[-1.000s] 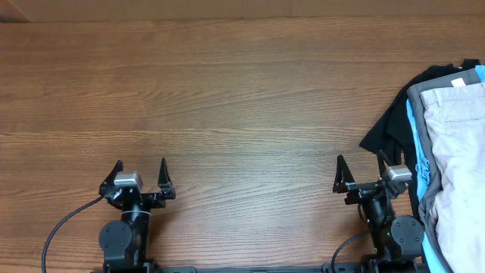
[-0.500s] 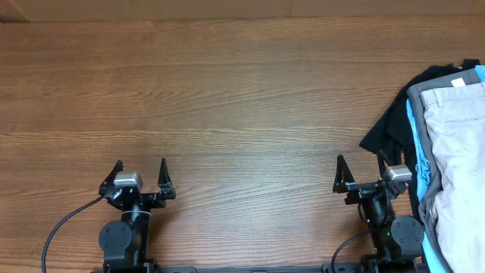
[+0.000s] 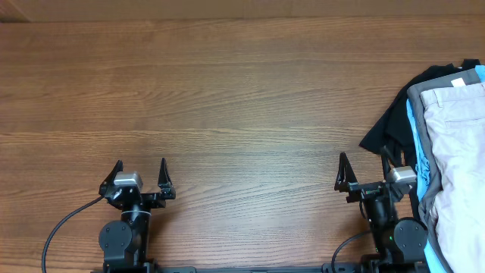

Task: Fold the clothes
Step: 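Reach the right gripper over the clothes pile toward the khaki shorts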

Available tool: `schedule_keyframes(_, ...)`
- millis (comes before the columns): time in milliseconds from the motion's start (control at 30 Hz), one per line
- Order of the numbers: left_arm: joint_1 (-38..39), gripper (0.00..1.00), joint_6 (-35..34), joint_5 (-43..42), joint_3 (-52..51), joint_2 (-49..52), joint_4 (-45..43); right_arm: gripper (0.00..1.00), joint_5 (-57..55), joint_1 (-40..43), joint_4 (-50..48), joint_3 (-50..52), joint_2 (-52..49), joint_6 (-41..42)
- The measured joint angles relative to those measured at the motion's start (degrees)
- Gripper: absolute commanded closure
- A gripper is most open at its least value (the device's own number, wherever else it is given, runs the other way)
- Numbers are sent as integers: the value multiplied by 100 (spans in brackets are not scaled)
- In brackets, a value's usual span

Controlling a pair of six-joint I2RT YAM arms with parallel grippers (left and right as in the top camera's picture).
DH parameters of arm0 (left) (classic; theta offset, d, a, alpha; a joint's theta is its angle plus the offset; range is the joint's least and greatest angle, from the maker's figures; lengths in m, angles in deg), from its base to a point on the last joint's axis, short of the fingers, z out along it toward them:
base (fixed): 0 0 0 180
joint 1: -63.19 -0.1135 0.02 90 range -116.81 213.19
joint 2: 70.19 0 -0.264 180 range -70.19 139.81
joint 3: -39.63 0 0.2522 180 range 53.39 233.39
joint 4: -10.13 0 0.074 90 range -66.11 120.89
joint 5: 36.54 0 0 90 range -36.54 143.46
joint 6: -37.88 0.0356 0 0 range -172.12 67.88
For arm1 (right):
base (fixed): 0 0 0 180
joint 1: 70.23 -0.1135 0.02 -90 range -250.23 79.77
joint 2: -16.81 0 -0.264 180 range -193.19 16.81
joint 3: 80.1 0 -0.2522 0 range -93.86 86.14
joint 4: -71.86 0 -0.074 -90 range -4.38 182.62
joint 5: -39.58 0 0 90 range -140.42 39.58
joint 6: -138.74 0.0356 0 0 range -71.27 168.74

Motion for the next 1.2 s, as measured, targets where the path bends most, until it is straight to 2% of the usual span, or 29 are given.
schedule_keyframes(100,0,0,0,0,0,0,0,0,297,0,-452,0,2,20)
schedule_keyframes(267,0,0,0,0,0,0,0,0,549,0,-341,-284,-4,173)
schedule_keyframes(467,0,0,0,0,0,0,0,0,422,0,223,-2144,-155,243)
schedule_keyframes(600,0,0,0,0,0,0,0,0,232,-2,564,-2951,-595,245)
schedule_keyframes(900,0,0,0,0,0,0,0,0,-352,0,1740,-4924,-2376,46)
schedule_keyframes(1033,0,0,0,2,0,0,-2,0,-1082,-2,2573,-5838,-3508,-343)
schedule_keyframes(1200,0,0,0,9,0,0,0,0,-2186,4,3947,-7493,-5235,-802)
